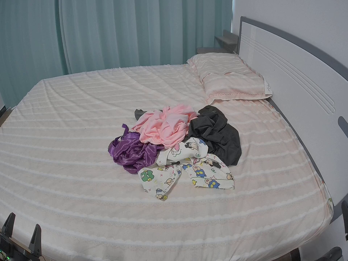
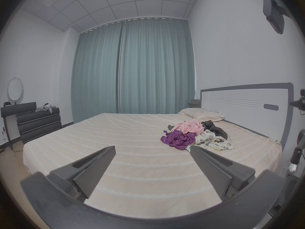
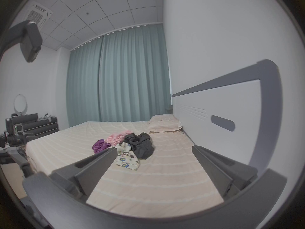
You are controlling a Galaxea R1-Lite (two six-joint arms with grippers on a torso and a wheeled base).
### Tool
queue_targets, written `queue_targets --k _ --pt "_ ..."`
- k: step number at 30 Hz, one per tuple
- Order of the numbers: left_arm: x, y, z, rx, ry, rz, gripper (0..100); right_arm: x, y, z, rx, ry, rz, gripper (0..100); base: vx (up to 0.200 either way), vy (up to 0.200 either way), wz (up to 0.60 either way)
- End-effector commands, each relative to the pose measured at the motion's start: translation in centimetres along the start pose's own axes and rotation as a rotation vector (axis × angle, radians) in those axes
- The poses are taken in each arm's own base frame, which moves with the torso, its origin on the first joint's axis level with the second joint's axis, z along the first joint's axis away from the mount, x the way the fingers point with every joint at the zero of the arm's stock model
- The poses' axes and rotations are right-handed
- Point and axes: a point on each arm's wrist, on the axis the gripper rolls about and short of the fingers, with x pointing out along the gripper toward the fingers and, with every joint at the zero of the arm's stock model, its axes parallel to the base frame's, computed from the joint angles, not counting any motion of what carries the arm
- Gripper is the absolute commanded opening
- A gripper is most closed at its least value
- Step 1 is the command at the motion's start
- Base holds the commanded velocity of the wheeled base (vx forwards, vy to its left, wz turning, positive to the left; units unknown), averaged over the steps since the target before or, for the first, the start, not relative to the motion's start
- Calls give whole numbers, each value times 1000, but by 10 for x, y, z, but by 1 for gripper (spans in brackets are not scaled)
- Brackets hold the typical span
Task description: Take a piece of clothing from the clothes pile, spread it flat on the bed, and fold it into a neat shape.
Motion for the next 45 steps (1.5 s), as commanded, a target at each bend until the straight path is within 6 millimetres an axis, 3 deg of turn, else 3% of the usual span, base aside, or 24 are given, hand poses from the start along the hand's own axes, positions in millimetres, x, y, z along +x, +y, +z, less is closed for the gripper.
queue_targets --k 1,4,5,7,14,25,37,45 --pt "0 0 -5 0 1 0 100 83 -1 40 86 396 151 100 0 0 0" --pt "0 0 -5 0 1 0 100 117 -3 34 167 508 182 100 0 0 0" --pt "0 0 -5 0 1 0 100 119 -3 34 168 513 183 100 0 0 0" --pt "0 0 -5 0 1 0 100 151 -2 23 189 583 208 100 0 0 0" --pt "0 0 -5 0 1 0 100 207 -1 -11 213 729 220 100 0 0 0" --pt "0 0 -5 0 1 0 100 288 42 -56 332 768 298 100 0 0 0" --pt "0 0 -5 0 1 0 100 348 97 -113 334 795 282 100 0 0 0" --pt "0 0 -5 0 1 0 100 374 104 -150 301 803 219 100 0 0 0"
